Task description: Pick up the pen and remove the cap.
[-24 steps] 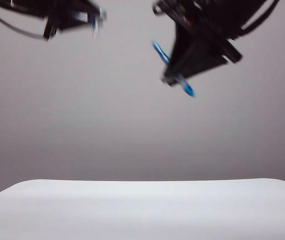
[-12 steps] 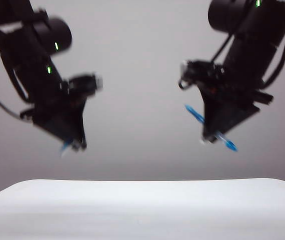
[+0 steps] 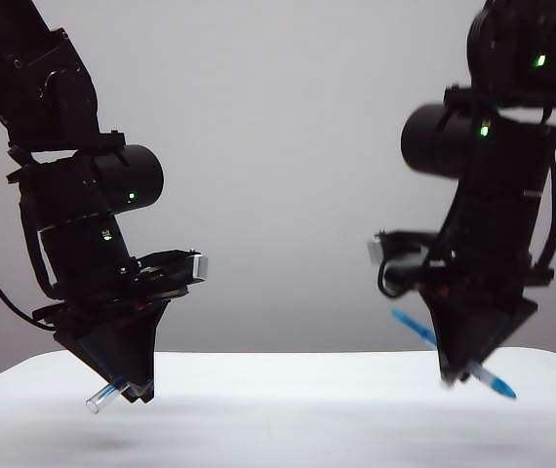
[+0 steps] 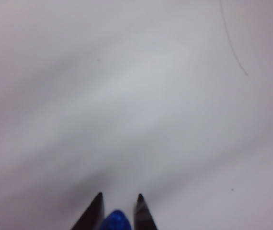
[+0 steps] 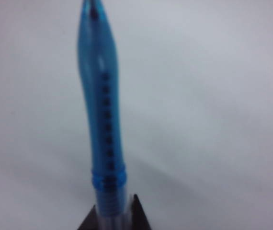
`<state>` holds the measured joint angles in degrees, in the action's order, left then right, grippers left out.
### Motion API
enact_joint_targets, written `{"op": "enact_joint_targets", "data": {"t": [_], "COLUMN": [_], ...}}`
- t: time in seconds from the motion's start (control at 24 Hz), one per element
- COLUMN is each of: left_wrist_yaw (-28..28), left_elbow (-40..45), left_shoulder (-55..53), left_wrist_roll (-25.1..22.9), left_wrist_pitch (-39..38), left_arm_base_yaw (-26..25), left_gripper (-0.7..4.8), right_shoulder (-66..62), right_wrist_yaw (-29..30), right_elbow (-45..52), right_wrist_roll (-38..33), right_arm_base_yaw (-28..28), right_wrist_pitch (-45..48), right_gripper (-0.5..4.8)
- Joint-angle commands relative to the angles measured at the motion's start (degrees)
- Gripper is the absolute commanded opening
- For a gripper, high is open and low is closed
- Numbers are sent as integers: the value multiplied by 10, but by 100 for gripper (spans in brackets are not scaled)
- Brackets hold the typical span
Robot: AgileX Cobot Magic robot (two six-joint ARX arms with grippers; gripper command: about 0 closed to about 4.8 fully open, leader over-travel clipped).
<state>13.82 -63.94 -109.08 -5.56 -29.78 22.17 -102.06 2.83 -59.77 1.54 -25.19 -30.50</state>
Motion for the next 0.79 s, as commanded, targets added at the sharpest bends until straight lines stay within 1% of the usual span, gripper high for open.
{"op": "enact_joint_targets", "data": {"t": [0.04,0.08,0.12,0.25,0.29,0.37,0.54,0.71,0.79], "left_wrist_yaw": [-10,-20,-23,-28,-30,-33,-33,-33,-33], "left_elbow": [-2,-2,-2,-2,-2,-2,-2,-2,-2], "left_shoulder": [3,3,3,2,2,2,2,2,2], "left_wrist_roll": [0,0,0,2,3,16,36,41,41], "left_wrist_pitch": [25,30,36,49,49,49,50,50,50], "left_arm_base_yaw": [0,0,0,0,0,0,0,0,0], "left_gripper": [67,68,84,199,217,220,407,411,412], "right_shoulder": [-35,-39,-45,-55,-57,-60,-60,-60,-60], "right_wrist_yaw": [13,14,14,14,14,14,13,12,11], "right_elbow": [-1,-1,-1,-1,-1,-1,-1,-1,-1], "right_wrist_roll": [6,6,6,6,6,6,6,6,6], "right_arm_base_yaw": [4,4,4,4,4,4,7,7,7], "right_wrist_pitch": [16,17,21,26,29,34,47,49,50], "right_gripper": [-3,-3,-3,-3,-3,-3,-2,3,41]}}
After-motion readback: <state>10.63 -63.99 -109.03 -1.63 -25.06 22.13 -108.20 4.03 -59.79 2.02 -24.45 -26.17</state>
